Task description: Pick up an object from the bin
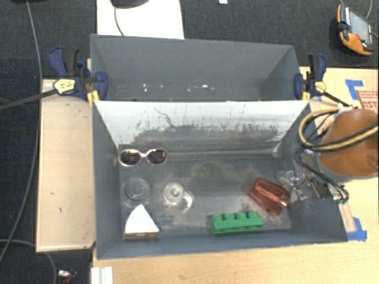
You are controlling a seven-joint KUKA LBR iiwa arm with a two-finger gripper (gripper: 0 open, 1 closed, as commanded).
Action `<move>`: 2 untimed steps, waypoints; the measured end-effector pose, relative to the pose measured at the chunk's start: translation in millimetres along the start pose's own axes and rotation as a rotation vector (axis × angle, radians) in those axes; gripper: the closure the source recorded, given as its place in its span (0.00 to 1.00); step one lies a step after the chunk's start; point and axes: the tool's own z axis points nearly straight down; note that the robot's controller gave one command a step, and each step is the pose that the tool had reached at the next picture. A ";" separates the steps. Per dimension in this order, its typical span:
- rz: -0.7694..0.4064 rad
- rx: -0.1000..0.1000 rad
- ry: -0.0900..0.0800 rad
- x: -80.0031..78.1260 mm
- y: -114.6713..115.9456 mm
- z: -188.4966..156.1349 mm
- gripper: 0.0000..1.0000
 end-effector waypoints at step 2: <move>0.063 0.000 0.004 -9.5 -2.6 -9.0 1.00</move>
Offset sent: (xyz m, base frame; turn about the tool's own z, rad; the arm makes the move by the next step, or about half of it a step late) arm 0.0090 0.0005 0.0020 0.0775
